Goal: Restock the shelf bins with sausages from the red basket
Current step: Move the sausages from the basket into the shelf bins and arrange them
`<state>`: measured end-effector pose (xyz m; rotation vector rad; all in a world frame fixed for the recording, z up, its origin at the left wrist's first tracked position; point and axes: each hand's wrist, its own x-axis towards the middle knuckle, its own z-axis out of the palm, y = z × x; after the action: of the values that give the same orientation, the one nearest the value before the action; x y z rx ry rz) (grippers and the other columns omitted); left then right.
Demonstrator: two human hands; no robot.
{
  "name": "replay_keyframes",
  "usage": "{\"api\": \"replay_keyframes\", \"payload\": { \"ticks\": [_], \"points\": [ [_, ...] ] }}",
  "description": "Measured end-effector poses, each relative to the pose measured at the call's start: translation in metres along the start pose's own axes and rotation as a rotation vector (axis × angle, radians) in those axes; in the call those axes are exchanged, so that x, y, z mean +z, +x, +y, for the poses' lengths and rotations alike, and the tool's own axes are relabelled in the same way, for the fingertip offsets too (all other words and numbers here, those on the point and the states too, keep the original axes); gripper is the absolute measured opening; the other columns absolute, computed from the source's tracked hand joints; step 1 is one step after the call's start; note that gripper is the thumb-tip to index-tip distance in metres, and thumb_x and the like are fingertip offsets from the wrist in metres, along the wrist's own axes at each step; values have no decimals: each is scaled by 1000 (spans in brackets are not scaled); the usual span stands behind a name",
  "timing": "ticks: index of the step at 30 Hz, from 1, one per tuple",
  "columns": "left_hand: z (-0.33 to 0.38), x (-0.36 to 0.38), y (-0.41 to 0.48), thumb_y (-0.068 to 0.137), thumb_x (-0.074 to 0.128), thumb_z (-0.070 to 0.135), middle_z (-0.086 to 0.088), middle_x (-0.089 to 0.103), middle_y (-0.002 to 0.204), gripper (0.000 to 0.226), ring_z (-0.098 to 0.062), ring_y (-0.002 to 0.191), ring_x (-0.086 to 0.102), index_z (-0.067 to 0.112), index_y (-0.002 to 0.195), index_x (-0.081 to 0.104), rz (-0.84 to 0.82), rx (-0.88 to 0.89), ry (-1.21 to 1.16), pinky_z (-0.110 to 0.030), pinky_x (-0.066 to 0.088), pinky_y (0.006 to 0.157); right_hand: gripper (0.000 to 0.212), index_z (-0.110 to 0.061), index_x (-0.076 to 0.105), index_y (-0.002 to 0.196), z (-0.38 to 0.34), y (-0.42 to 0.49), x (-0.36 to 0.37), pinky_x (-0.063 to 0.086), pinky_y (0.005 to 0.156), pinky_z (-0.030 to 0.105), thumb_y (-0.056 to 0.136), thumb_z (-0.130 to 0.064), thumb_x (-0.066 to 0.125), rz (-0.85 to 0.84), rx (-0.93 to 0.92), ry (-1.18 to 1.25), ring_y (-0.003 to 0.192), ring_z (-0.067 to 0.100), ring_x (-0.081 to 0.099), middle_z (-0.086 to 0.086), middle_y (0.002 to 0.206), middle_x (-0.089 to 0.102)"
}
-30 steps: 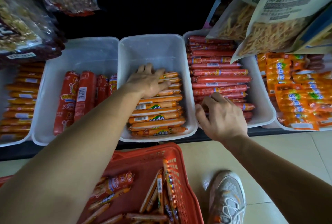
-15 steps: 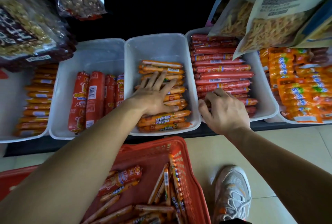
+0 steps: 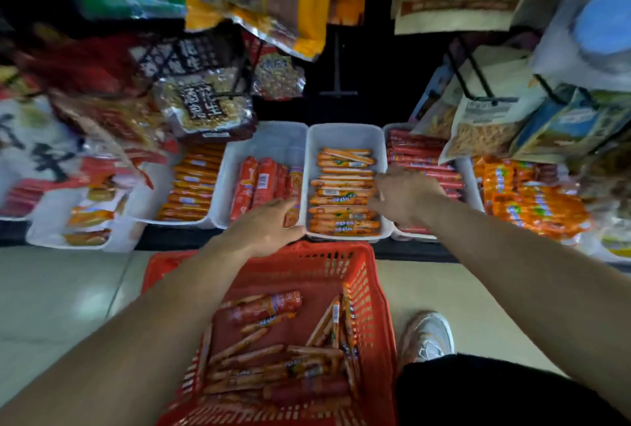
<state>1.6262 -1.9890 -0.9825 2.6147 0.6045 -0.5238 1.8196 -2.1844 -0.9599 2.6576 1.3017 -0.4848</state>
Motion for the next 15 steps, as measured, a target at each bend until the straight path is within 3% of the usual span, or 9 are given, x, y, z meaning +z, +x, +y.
{"api": "replay_keyframes", "payload": {
  "ticks": [5, 10, 13, 15],
  "points": [
    [-25, 9, -80, 89, 56, 61, -3, 44, 154, 69, -22, 137, 45, 27, 148, 43, -22, -101, -48, -34, 38, 110, 50, -19, 57, 130, -64, -50, -29, 48, 86, 37, 97, -55, 43, -152, -242, -169, 116, 32, 56, 10, 132, 51],
    [-60, 61, -127, 89, 59, 58, -6, 52, 145, 66, -23, 132, 50, 19, 142, 51, -102, -165, -93, -34, 39, 109, 49, -19, 56, 130, -119, -71, 12, 49, 93, 40, 96, -53, 48, -238, -308, -131, 116, 33, 56, 11, 128, 52],
    [-105, 129, -123, 75, 51, 80, 2, 53, 145, 83, -21, 128, 54, 31, 141, 49, -176, -215, -108, -35, 43, 106, 51, -16, 54, 135, -146, -68, 65, 46, 97, 38, 97, -51, 49, -322, -321, -56, 119, 32, 55, 12, 129, 51],
    [-117, 160, -128, 71, 47, 84, -2, 48, 150, 97, -26, 131, 51, 27, 149, 41, -239, -233, -112, -39, 42, 108, 55, -15, 50, 139, -157, -63, 107, 44, 100, 36, 95, -50, 54, -380, -292, -14, 123, 33, 53, 14, 136, 49]
  ]
}}
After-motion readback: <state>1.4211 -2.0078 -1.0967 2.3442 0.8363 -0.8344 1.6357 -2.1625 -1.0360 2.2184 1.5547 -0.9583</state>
